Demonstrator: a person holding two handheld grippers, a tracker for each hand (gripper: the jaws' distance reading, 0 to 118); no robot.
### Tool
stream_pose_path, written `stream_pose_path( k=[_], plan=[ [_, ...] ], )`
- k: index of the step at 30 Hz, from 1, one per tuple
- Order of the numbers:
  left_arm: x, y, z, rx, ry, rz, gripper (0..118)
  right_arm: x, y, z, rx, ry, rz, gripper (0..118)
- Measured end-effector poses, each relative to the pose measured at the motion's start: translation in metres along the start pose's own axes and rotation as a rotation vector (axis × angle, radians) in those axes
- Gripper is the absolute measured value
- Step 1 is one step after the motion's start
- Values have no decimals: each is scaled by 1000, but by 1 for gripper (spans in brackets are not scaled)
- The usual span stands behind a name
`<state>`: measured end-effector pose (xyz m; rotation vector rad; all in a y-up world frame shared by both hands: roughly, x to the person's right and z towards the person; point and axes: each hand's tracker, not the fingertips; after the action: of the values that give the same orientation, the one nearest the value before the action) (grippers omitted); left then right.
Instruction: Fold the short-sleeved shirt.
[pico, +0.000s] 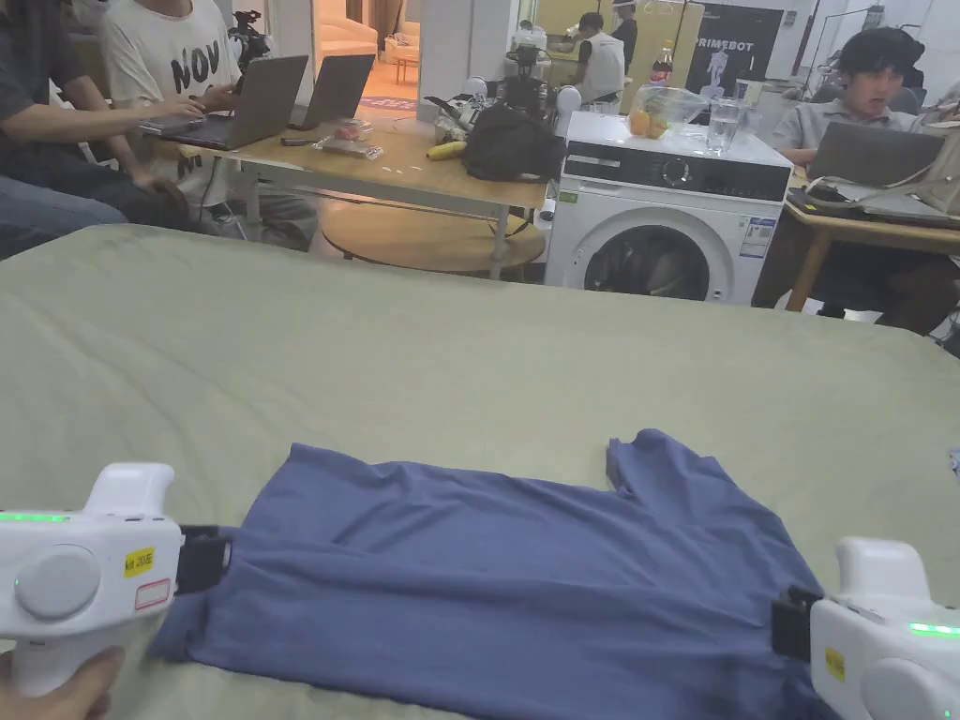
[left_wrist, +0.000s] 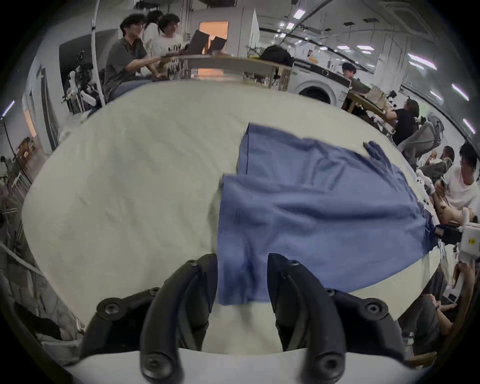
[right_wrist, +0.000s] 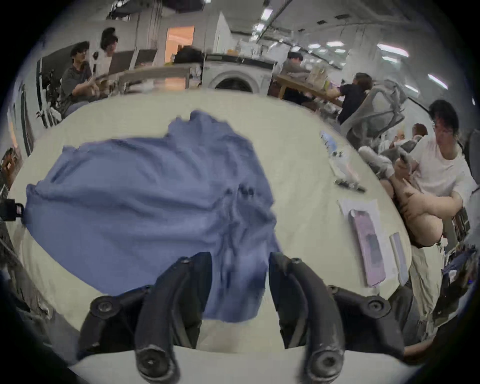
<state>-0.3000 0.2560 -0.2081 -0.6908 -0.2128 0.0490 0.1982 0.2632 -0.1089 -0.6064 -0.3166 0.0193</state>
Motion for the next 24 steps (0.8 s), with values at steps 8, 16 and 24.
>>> stream_pose_path(
  k=[8,16,24],
  plan=[
    [43,14,11,407,22,-114,37,-50,18,8,374,51,-36,46],
    [53,27,-4,416,30,-88,0,-73,30,-4,443,69,-91,0],
    [14,59,-33,171,-14,-47,0,-73,45,-18,400,85,-81,0]
  ],
)
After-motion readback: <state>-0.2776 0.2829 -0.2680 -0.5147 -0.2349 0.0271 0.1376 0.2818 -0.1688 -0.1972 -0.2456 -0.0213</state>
